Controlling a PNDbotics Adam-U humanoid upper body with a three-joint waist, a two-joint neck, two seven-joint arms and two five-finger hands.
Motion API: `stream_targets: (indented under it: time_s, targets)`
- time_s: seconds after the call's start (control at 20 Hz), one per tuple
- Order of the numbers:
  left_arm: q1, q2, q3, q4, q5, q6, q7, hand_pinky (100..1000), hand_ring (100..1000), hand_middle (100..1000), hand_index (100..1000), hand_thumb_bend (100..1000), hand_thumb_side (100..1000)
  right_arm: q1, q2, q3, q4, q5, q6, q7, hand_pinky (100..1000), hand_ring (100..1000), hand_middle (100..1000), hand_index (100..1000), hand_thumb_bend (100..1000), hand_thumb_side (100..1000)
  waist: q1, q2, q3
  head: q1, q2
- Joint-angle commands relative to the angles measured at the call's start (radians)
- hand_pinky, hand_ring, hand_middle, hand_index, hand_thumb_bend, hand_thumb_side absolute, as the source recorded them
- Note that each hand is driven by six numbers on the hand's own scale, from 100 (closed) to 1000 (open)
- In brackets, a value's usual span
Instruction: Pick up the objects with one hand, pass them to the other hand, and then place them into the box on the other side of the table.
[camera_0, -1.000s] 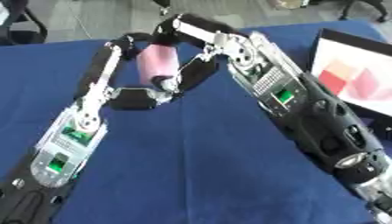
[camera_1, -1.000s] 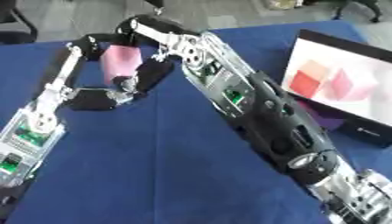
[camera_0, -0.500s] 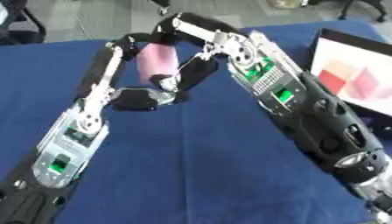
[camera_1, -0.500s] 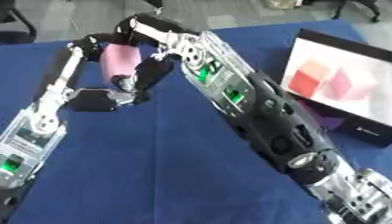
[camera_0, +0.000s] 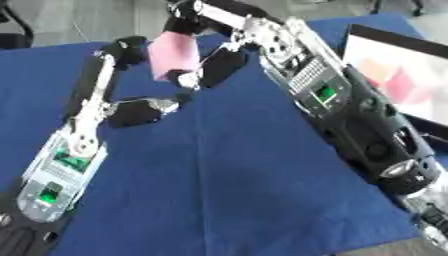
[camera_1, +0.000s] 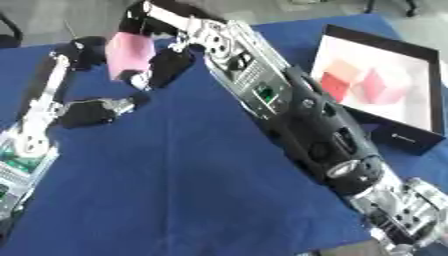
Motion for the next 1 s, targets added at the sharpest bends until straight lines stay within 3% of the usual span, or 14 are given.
stream_targets:
  time_s: [0.05,0.1,0.4,0.75,1.0]
  targets:
    - [0.0,0.04,0.022,-0.027,0.027,0.001,0.031,807,737,640,868,720,353,-0.011,-0.054,-0.05,-0.049,-0.045,0.024,-0.031,867,736,576,602,100,100,0.007,-0.037,-0.004,-0.008,0.001]
    - [0.005,0.045,0.024,-0.029,0.032,0.0,0.036,807,737,641,868,741,354,-0.007,-0.06,-0.059,-0.054,-0.057,0.031,-0.039,867,736,576,603,166,100,0.008,-0.038,-0.005,-0.008,-0.001]
    - [0.03,0.071,0.036,-0.036,0.037,-0.003,0.043,808,739,646,868,750,355,0.015,-0.109,-0.114,-0.083,-0.107,0.061,-0.081,869,735,578,607,148,100,0.011,-0.041,-0.011,-0.017,-0.002]
    - [0.062,0.114,0.059,-0.047,0.057,0.011,0.053,807,739,647,867,741,362,0.072,-0.232,-0.233,-0.079,-0.2,0.099,-0.198,872,736,581,613,138,100,0.012,-0.047,-0.02,-0.037,0.011]
    - [0.08,0.146,0.083,-0.067,0.082,0.021,0.086,804,737,646,865,700,473,0.144,-0.324,-0.305,-0.028,-0.249,0.106,-0.285,874,736,584,617,141,100,0.017,-0.05,-0.025,-0.071,0.009]
